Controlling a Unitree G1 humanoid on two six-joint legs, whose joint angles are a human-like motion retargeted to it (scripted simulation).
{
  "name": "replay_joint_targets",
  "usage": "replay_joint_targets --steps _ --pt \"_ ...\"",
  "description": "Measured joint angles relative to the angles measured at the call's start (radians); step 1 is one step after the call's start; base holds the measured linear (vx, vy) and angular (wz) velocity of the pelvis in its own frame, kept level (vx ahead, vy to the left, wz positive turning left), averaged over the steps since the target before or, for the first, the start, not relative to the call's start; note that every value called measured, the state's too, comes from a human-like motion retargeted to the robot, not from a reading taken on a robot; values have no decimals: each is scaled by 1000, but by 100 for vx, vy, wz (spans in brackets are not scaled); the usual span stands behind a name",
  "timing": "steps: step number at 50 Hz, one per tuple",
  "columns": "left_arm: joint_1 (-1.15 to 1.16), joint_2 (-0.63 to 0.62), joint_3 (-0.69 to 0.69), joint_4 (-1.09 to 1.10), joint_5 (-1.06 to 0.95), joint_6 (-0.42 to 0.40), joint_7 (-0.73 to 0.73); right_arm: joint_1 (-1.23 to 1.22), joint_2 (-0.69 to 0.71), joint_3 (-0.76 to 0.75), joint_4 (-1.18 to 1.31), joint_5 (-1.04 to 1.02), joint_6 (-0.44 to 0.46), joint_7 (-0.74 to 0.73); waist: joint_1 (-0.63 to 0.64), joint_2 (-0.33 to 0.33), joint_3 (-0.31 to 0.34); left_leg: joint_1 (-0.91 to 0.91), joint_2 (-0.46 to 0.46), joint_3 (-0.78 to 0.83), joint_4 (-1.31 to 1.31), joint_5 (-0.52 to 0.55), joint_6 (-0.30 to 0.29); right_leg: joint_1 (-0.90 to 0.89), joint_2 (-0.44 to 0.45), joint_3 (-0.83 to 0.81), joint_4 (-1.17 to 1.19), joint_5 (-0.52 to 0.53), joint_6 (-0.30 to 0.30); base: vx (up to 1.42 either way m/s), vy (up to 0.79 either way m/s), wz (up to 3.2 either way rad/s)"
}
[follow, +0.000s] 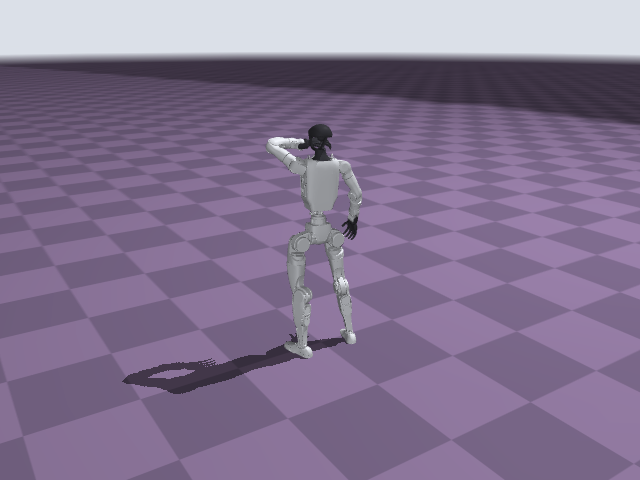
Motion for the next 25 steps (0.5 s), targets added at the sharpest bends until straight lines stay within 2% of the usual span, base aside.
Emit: replay_joint_targets --steps 6,10,14,20,22,25 --pt "134 210 77 -82 -9 -18 25 -13 0 -47 -43 -15 -1 7 3 2 2 5 5 24 0 -2 -1 -12 7 23 3 6 6 0 -1 -17" --pt "223 264 163 -103 -9 -12 28 -6 -2 -70 -60 -29 7 18 6 6 1 6 7 25 -1 -3 -3 -13 9 23 4 6 8 0 0 0" --pt "198 175 179 -76 8 14 11 8 -9 -60 -47 -25 19 28 8 11 -5 2 7 3 -1 -1 -5 -2 6 1 4 1 5 0 0 27" --pt "55 -45 83 9 31 36 -1 9 -4 0 -7 -3 23 44 11 -1 -6 -6 1 -34 1 4 -5 18 -1 -36 0 -6 -2 0 1 31" --pt "25 -75 51 19 34 33 -2 4 -2 14 -2 0 21 47 12 -5 -5 -7 0 -38 2 5 -5 20 -2 -40 -1 -6 -4 0 0 0" --pt "6 -55 18 1 33 24 -4 -3 -4 18 -6 -3 17 47 15 -6 -4 -6 -1 -34 3 5 -4 18 -3 -35 -1 -5 -4 0 0 0"
